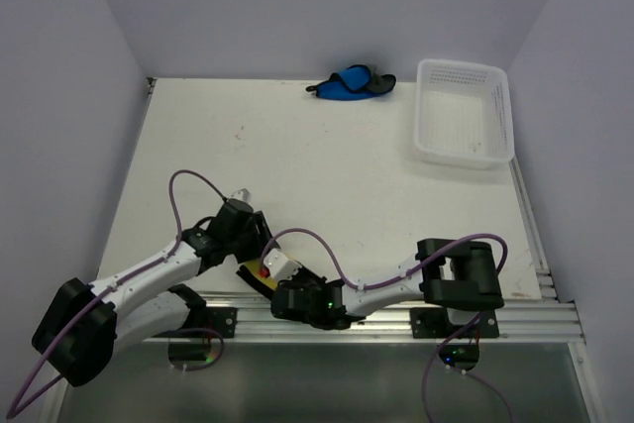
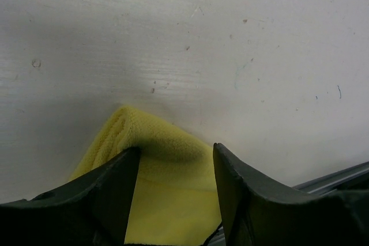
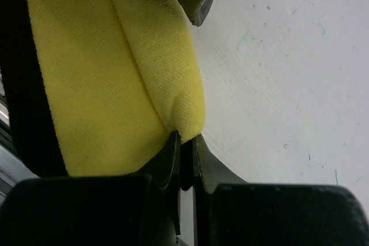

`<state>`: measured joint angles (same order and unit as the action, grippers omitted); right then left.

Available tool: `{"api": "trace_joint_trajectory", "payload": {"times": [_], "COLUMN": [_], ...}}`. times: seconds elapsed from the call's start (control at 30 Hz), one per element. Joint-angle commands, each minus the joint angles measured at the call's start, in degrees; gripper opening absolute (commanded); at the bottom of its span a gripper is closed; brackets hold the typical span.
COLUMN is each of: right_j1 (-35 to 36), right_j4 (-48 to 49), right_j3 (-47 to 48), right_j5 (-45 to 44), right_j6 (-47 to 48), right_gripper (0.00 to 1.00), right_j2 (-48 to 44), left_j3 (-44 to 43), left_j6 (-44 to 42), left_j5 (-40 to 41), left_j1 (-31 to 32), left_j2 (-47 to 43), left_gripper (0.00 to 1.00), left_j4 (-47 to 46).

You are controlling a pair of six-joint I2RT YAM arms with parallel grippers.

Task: Roll the towels
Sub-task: Roll the towel

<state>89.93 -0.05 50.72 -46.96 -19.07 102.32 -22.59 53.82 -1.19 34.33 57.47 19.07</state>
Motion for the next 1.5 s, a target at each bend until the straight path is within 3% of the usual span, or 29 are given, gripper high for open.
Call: {"api": "trace_joint_trajectory", "payload": {"times": [0.0, 0.27, 0.43, 0.5, 0.67, 0.83, 1.07, 1.47], "right_j1": [0.24, 1.47, 2.53, 2.71, 2.71, 2.71, 2.79, 2.71], "right_j4": [1.2, 1.02, 0.23, -4.06, -10.22, -10.67, -9.7, -9.35], "right_j3": [-0.36, -0.53, 0.34, 2.27, 4.56, 5.79, 5.89, 9.04], "right_j5": [-1.29, -2.61, -6.29, -8.49, -13.24, -13.16, -12.1, -13.42], "right_j6": [-0.44, 0.61, -0.61, -3.77, -10.54, -10.29, -8.71, -1.15], "right_gripper": [0.0, 0.0, 0.0, 0.0, 0.0, 0.0, 0.0, 0.0], "right_j2": [-2.04, -2.39, -2.13, -1.34, -0.46, 1.21, 2.0, 5.69], "left_j3": [-0.7, -2.37, -4.92, -5.27, -6.59, -10.45, -17.66, -16.53], "left_j6": [-0.91, 0.93, -0.29, -0.65, -2.58, -4.42, -5.66, -8.12], "left_j5": [8.39, 11.56, 12.44, 13.14, 16.74, 19.56, 21.31, 19.48], "left_j1": [-0.05, 0.13, 0.92, 1.36, 2.15, 2.24, 2.15, 1.27], "left_j2": [3.52, 6.85, 12.57, 14.15, 16.52, 21.17, 26.9, 25.41], "left_gripper": [0.6, 0.6, 0.53, 0.45, 0.43, 0.38, 0.0, 0.0], "left_j4": [4.22, 0.62, -0.26, -0.53, 0.09, 0.27, -2.36, -20.79]}}
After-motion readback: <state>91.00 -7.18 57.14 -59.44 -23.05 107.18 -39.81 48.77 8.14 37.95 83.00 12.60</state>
